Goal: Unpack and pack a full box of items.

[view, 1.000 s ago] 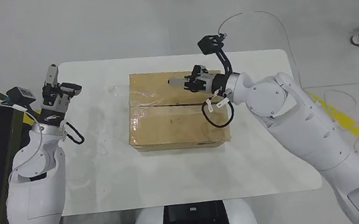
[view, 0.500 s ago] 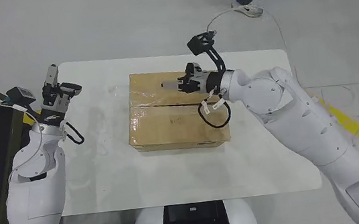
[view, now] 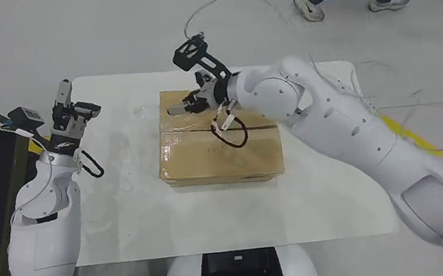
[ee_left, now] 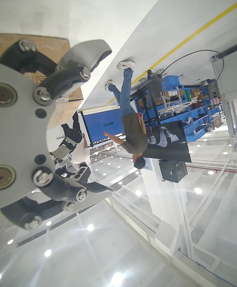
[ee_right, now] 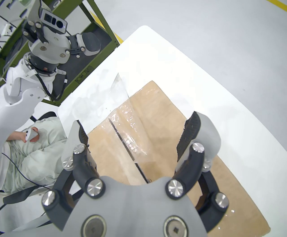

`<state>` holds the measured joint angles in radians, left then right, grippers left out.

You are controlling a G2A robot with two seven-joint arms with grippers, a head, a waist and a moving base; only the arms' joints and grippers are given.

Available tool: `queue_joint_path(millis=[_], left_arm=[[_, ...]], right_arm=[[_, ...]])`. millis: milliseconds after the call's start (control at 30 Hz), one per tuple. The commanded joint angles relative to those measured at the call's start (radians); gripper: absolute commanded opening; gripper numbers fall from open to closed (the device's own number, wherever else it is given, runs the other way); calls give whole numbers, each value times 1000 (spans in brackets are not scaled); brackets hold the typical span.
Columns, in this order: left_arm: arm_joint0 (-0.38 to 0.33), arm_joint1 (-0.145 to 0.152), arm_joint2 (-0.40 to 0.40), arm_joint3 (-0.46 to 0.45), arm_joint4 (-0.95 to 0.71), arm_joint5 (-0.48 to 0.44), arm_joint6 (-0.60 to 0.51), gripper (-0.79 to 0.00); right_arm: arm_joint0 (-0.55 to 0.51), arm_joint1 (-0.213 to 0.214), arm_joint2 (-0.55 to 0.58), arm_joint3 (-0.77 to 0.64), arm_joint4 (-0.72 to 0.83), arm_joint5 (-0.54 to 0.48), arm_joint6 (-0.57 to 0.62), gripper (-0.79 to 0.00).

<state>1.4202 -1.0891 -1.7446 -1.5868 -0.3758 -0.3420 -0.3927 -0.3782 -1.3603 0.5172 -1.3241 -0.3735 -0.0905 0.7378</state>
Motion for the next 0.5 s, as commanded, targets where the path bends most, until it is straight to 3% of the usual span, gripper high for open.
queue_joint_path(millis=[0, 467], left_arm=[[0, 0, 0, 0, 0, 0, 0, 0], [0, 0, 0, 0, 0, 0, 0, 0]], right_arm=[[24, -23, -29, 32, -2, -7, 8, 0], [122, -156, -130, 228, -22, -69, 31, -3]])
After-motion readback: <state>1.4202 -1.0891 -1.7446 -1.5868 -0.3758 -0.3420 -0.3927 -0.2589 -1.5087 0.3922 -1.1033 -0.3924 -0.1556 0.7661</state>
